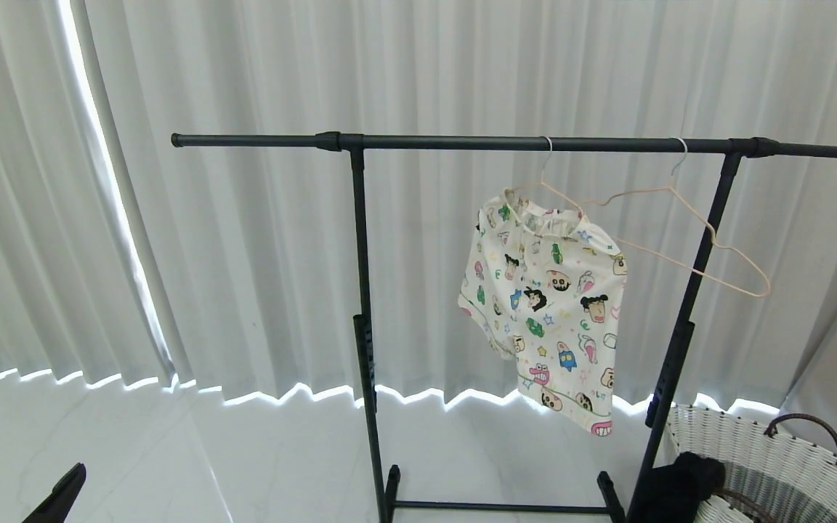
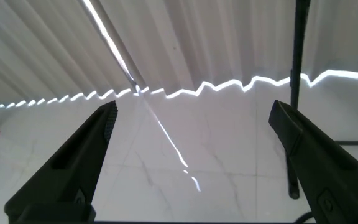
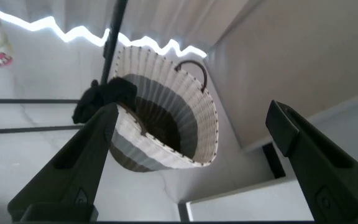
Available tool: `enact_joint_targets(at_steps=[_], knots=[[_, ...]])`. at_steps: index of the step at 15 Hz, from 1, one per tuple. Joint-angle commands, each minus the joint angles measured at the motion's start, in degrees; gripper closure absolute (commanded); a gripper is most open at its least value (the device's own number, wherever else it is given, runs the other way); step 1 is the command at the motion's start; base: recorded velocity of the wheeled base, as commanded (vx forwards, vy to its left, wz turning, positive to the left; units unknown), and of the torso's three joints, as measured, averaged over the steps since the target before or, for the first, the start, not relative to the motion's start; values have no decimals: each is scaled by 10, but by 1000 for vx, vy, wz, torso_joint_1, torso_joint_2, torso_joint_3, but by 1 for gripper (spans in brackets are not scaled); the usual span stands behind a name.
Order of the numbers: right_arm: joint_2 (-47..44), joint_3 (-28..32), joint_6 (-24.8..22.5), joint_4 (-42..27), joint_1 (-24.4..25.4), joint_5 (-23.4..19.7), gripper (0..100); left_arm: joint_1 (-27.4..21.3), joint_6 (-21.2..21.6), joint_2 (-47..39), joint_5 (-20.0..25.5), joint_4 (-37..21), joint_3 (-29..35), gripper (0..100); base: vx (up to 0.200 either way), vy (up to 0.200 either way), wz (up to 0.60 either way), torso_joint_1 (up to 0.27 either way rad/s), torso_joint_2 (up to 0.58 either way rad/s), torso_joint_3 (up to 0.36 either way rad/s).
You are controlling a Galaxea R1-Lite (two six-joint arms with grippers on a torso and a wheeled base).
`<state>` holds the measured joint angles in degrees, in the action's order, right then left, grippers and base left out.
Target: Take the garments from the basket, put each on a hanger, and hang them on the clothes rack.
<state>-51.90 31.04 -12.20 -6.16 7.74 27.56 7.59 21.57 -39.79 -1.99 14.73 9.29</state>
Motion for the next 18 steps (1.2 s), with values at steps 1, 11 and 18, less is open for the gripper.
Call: enact_joint_targets(at_steps=[1,11,18], knots=[[-8,-2,0,0,-7,-2,0,-22,0,-8,3,0,-3,0,0,0,0,-198,481,281],[7,-68,-30,81,-5,-2,0,-26,4,-9,5,0,-24,0,0,0,0,-124,329,199],[7,-69,-31,81,-6,-2,0,-30,5,-6,4,0,-29,0,0,-114,0,-1,1,3]])
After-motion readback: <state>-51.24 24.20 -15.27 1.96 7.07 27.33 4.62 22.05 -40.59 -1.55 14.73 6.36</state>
